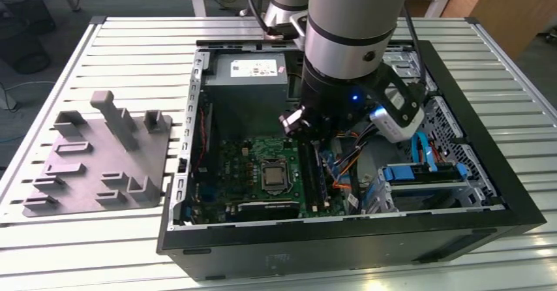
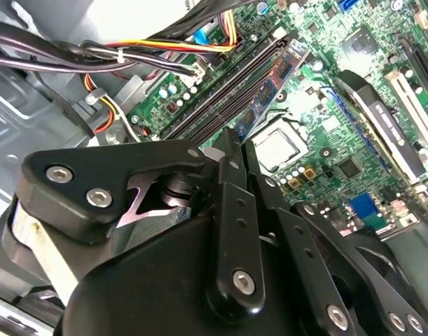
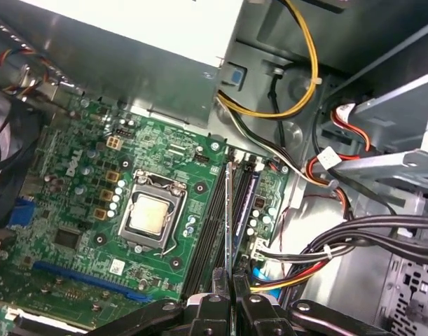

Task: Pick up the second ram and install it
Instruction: 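Insert the second ram into the second slot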

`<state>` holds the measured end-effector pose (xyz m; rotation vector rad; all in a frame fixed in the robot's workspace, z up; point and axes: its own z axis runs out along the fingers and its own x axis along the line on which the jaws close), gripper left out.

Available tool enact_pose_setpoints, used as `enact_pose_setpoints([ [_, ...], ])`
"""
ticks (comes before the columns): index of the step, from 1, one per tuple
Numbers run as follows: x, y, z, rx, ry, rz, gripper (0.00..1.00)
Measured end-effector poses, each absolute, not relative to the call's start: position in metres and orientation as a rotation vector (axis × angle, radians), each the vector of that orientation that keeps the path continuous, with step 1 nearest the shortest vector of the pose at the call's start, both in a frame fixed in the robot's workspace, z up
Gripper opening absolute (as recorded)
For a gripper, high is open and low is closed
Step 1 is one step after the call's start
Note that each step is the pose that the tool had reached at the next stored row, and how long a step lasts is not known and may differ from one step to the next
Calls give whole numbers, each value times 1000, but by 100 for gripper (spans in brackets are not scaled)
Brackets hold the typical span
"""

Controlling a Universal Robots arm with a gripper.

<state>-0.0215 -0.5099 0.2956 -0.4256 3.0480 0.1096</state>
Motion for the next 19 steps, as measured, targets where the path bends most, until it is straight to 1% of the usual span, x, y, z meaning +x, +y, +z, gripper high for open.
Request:
enact_pose_setpoints([
  [19,-22,-510,295,-85,3069,98,14],
])
